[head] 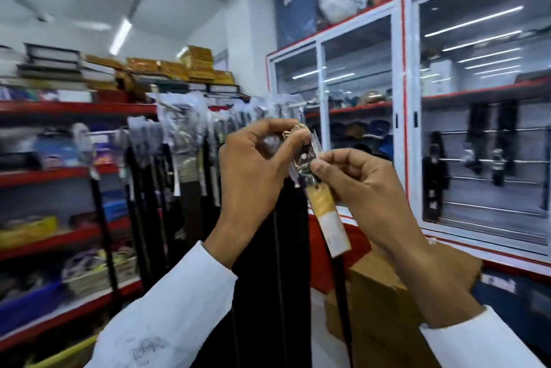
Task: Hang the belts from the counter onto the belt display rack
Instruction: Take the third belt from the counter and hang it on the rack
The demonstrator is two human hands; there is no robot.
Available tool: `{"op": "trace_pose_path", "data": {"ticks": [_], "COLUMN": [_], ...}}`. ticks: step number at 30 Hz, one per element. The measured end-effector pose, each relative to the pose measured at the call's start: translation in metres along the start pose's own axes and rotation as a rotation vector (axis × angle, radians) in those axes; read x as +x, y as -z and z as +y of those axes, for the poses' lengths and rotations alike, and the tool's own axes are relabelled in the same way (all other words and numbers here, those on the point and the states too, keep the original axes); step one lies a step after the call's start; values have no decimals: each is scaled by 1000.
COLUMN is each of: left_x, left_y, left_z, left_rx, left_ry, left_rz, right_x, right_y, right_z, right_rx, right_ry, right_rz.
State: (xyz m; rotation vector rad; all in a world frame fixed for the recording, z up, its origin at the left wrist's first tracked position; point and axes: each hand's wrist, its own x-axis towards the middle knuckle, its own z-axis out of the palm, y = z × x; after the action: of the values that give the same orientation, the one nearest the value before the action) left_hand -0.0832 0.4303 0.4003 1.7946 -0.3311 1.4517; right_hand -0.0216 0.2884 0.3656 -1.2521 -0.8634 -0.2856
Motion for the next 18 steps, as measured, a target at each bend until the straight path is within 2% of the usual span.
{"op": "trace_pose_path", "data": {"ticks": [5,12,18], "left_x": [18,31,46], "left_y": [46,106,127], "left_z": [-4,0,-15], "left_rx": [-232,-92,-44], "left_ry": [146,-9,-49], "left_rz": [142,395,494], "right_x": [22,45,59], "right_y": [-64,-129,-162], "right_z": [-8,-27,-34], "right_rx": [202,288,266], "right_ry": [15,39,51], "right_rz": [-75,-197,-224]}}
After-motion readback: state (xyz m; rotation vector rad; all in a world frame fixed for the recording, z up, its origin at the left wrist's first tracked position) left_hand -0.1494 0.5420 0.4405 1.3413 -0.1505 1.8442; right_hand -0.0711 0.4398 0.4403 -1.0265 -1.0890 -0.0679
